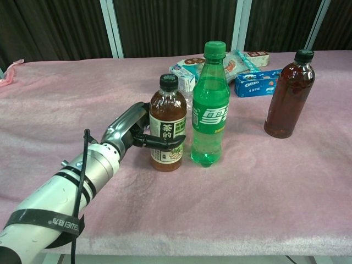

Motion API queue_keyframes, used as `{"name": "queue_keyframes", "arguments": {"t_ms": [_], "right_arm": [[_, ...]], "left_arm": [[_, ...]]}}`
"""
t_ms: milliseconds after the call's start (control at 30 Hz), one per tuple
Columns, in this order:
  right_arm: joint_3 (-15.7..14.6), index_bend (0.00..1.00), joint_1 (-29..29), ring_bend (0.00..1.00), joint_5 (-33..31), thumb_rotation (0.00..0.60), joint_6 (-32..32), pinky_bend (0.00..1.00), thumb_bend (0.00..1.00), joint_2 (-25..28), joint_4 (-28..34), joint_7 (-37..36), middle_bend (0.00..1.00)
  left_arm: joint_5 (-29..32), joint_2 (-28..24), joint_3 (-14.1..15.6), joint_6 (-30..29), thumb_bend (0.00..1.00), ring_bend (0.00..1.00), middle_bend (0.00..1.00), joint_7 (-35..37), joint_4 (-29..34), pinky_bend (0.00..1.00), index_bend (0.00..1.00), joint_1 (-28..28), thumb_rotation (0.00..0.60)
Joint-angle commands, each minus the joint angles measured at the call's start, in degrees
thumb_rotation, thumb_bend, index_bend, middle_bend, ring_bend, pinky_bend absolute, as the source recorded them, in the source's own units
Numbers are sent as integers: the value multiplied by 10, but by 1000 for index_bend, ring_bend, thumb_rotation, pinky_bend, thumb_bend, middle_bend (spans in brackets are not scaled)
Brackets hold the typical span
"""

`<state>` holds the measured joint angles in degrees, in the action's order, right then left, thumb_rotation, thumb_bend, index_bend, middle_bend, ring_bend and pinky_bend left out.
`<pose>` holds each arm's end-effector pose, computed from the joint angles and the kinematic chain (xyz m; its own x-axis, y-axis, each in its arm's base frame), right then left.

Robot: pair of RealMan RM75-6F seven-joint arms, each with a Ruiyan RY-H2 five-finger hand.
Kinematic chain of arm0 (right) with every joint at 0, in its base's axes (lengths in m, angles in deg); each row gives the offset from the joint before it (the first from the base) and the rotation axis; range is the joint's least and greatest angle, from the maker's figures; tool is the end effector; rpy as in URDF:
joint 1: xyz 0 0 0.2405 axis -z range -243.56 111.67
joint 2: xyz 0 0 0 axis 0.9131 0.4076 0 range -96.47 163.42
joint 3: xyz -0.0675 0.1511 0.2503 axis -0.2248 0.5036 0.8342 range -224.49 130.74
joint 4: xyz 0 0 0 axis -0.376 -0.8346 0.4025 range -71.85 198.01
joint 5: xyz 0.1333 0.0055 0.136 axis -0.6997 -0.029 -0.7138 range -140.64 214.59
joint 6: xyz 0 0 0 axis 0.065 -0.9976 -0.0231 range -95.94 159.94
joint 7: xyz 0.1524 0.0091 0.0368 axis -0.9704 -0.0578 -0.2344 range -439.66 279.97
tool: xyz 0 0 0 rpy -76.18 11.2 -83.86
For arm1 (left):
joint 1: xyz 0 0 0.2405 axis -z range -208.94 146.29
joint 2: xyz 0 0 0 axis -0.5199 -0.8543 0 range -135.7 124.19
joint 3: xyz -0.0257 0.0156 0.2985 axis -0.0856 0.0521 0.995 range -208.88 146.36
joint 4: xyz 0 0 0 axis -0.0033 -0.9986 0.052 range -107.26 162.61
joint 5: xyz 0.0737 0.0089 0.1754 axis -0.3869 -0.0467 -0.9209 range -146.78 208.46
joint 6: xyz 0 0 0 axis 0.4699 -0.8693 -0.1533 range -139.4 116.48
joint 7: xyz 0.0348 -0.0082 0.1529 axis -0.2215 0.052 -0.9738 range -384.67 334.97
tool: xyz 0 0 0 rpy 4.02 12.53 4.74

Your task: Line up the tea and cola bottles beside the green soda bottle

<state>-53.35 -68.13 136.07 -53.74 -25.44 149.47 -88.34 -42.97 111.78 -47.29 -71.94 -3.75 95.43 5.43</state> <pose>-0.3548 -0.1445 0.2013 0.4498 -0.1901 0.8727 -0.8906 -0.1690 0.4222 -0.1266 0.3323 -0.1282 -0.4172 0.4000 0.8161 0.8603 -0.1156 0.4965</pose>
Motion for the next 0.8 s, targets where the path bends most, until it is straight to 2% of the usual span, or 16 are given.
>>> {"name": "queue_keyframes", "arguments": {"t_ms": [33,133,200,367,800], "right_arm": [[0,0,0,0,0,600,0,96,298,0,0,0,0],[1,0,0,0,-1,600,-1,96,298,0,1,0,0],[1,0,1,0,0,600,-3,95,298,-1,0,-1,0],[2,0,2,0,1,600,-6,95,298,-4,-2,0,0],[4,0,-4,0,-4,600,8,95,298,-9,6,19,0]], "left_arm": [[-3,0,1,-2,385,144,326,1,0,95,174,0,600],[-17,-6,10,-7,362,55,201,7,5,70,50,-1,600],[-28,-18,22,-11,347,18,144,11,20,59,10,-6,600],[-52,-48,49,-28,311,0,17,-4,52,22,0,-21,600],[-94,-131,85,-83,293,0,0,-11,132,5,0,-61,600]]}}
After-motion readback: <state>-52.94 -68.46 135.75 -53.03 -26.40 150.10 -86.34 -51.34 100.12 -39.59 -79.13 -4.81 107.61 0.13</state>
